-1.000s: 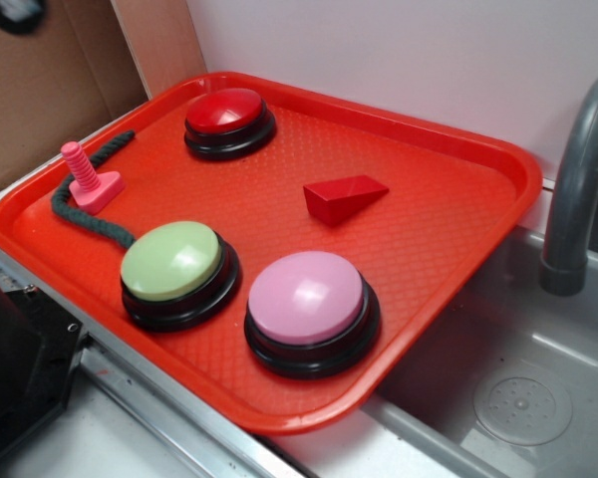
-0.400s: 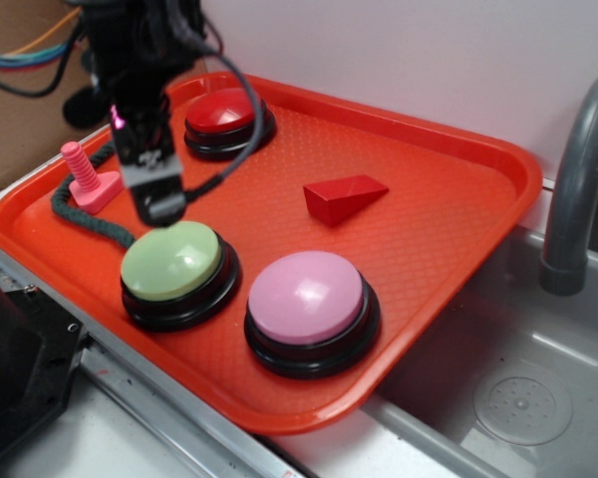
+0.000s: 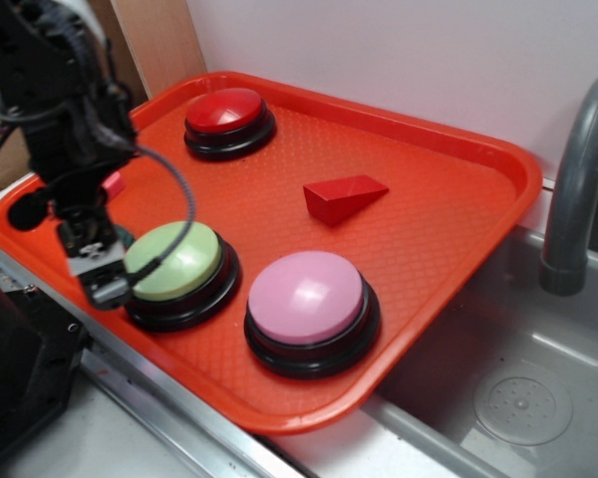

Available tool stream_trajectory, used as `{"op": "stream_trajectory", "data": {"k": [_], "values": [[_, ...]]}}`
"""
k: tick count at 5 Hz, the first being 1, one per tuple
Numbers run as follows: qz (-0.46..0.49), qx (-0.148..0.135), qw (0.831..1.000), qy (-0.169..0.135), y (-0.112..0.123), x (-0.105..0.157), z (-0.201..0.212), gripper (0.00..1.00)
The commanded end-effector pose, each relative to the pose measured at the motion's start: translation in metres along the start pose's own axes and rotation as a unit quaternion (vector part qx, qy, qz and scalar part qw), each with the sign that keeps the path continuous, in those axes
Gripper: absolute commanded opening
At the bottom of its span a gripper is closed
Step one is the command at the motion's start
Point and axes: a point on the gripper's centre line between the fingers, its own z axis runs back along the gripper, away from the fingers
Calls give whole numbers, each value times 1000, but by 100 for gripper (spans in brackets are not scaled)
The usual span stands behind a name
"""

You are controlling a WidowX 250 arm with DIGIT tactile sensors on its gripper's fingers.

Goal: Push the green button.

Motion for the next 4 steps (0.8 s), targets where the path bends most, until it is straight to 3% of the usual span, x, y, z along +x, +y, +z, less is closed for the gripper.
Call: {"op": "stream_trajectory", "data": {"k": [1,2,3,4], "values": [[-4,-1,1000,-4,-2,3,1,100],[-4,-1,1000,-4,-2,3,1,100],[11,-2,1000,-23,5,10,-12,100],[45,-7,999,-11,16,17,-27,100]]}}
